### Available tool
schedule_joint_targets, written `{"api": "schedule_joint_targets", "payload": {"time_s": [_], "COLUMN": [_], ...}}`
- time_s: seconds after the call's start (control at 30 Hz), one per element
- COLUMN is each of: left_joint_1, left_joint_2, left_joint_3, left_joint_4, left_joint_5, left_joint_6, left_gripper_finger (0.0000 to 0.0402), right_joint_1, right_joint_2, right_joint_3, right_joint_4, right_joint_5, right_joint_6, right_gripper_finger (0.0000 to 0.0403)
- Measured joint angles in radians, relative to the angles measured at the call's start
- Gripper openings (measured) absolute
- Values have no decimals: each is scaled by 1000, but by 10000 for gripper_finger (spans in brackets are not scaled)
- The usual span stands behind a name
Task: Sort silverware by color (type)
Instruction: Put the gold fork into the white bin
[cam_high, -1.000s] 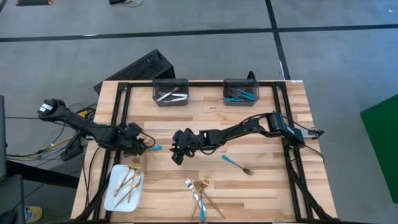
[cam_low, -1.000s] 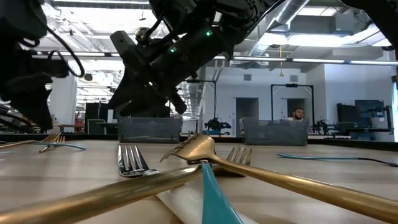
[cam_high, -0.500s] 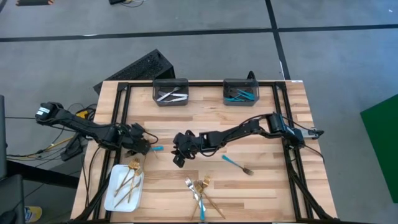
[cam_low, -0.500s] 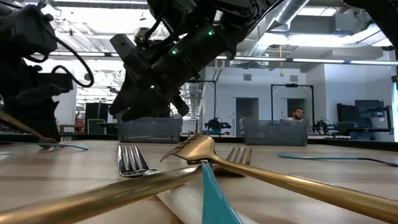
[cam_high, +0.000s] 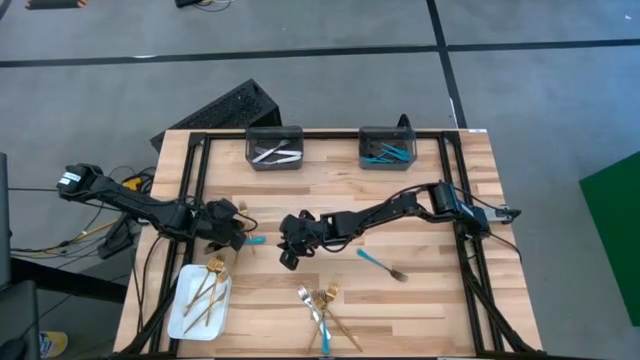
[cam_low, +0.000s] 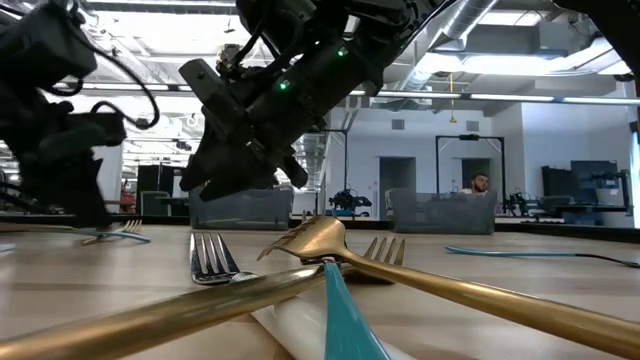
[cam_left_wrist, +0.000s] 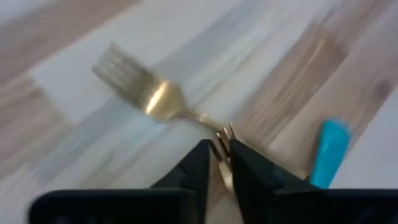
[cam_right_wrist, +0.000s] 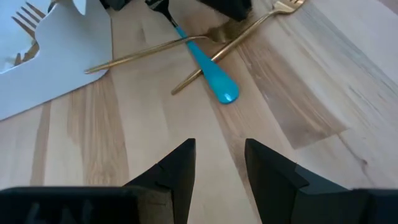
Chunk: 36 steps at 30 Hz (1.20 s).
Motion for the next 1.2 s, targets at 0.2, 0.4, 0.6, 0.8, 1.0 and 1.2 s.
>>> {"api": "schedule_joint_targets", "payload": {"time_s": [0.2, 0.4, 0.6, 0.8, 1.0, 1.2], "left_joint_1": [2, 3, 4, 5, 5, 5], "left_joint_2": [0, 0, 0, 0, 0, 34], "left_joint_3": [0, 0, 1, 1, 1, 1], "left_joint_4": [170, 287, 210, 78, 115, 129], "left_joint_5": [-56, -66, -138, -176, -178, -193], "left_joint_6": [94, 182, 101, -47, -42, -52], "left_gripper_finger": [7, 1, 19, 89, 173, 198], "right_joint_1": [12, 35, 50, 51, 49, 54], "right_joint_2": [0, 0, 0, 0, 0, 0], "right_joint_3": [0, 0, 0, 0, 0, 0], "right_joint_4": [-13, -47, -61, -61, -100, -179], "right_joint_5": [0, 0, 2, 4, 72, 98], "right_joint_6": [0, 1, 12, 12, 2, 1], "right_gripper_finger": [163, 163, 163, 163, 163, 163]}}
